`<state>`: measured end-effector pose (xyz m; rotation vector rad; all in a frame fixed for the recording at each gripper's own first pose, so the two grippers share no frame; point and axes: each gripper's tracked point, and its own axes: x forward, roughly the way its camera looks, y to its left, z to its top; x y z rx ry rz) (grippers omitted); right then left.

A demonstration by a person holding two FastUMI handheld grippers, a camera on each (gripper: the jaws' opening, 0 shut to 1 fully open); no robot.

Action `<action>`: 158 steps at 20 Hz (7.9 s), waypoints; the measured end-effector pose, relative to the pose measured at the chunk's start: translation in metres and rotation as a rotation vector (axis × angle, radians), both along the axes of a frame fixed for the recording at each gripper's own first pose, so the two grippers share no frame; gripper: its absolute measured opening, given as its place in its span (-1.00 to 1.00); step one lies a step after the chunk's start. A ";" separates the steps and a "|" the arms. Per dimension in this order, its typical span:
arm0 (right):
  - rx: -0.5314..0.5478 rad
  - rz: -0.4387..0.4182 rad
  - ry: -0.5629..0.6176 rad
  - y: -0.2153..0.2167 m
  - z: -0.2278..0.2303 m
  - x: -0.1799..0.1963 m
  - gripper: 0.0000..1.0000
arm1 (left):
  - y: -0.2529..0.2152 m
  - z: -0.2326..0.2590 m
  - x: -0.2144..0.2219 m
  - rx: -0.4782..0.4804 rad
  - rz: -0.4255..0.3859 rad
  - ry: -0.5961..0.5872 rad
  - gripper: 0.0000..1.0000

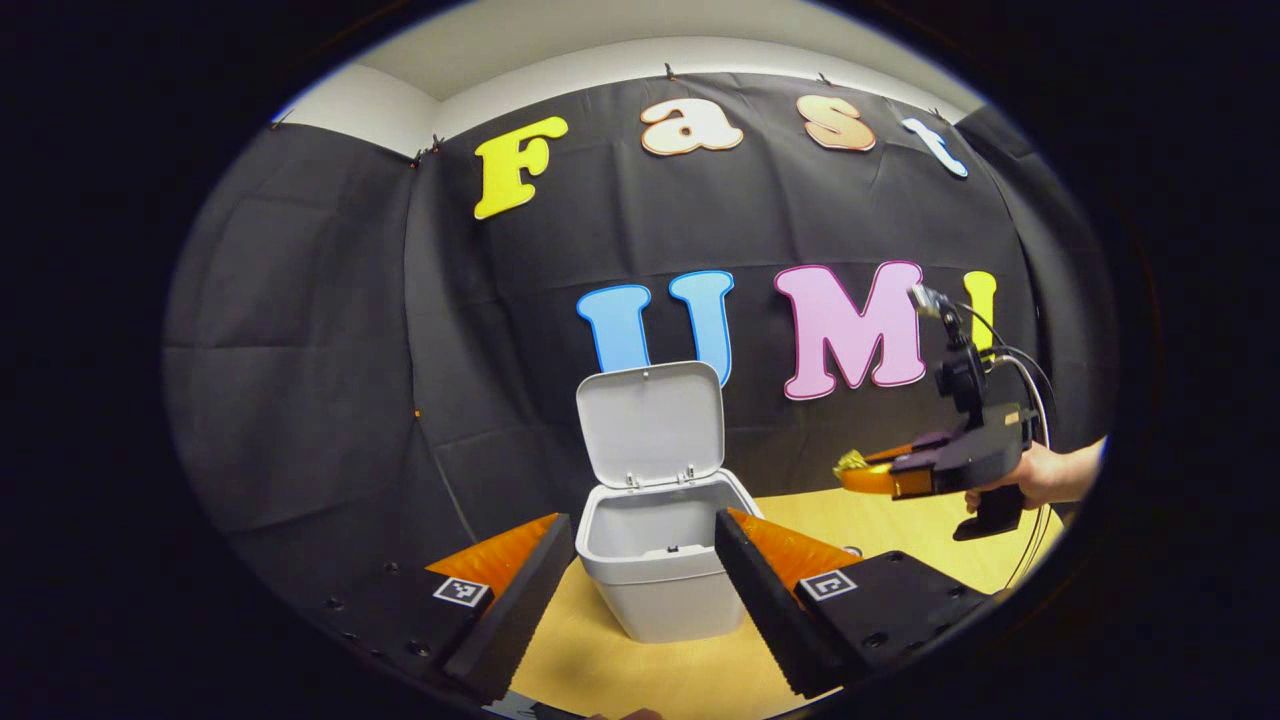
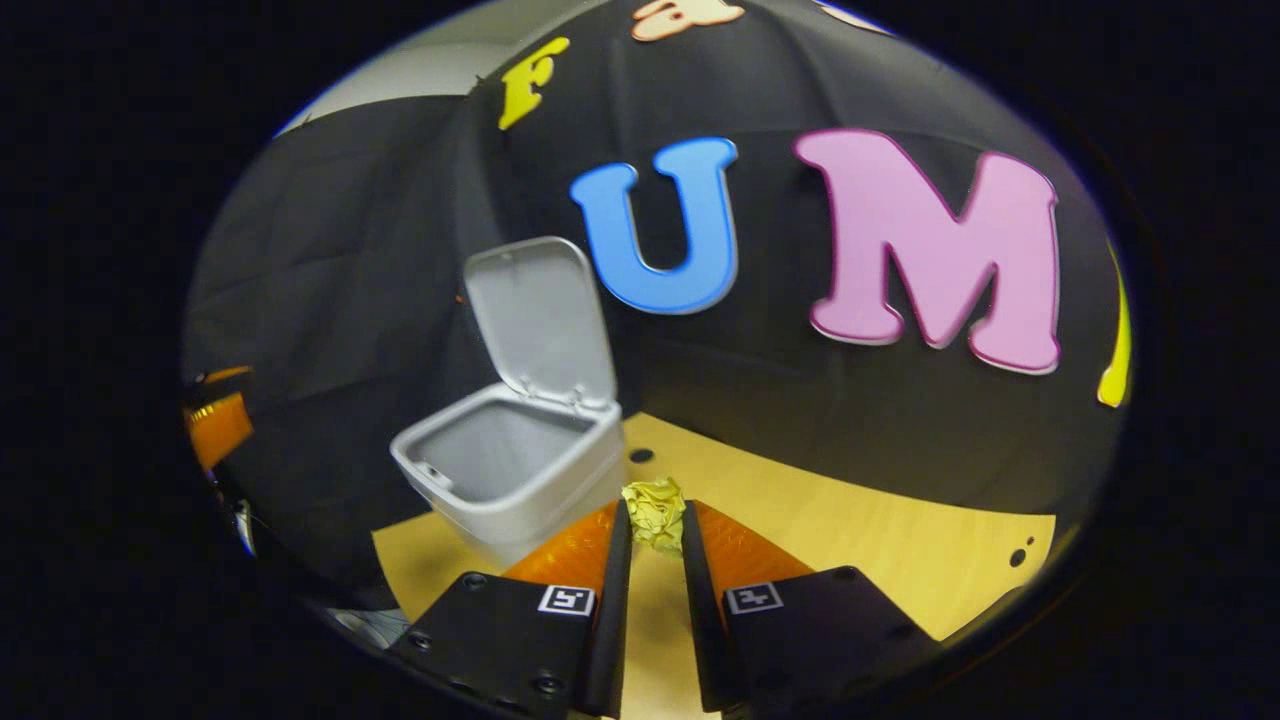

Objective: Press the lid of the desktop garbage bin to open it, pick up the crumpled paper on the desktop and throw it into the bin, then pick up the pop can on the desktop and drop it into the bin, and finally close the garbage bin lid.

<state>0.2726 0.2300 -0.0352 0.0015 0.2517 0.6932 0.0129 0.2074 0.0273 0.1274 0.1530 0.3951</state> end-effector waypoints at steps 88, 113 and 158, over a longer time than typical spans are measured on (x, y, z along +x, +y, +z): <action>-0.167 -0.420 0.046 -0.224 -0.022 -0.094 0.89 | 0.005 -0.026 0.201 -0.115 -0.143 0.041 0.73; -0.131 -0.496 0.051 -0.236 -0.014 -0.086 0.89 | 0.064 0.090 0.260 0.007 -0.086 -0.183 0.91; -0.039 -0.478 0.036 -0.226 -0.004 -0.132 0.87 | 0.053 -0.107 0.201 -0.247 -0.184 0.270 0.94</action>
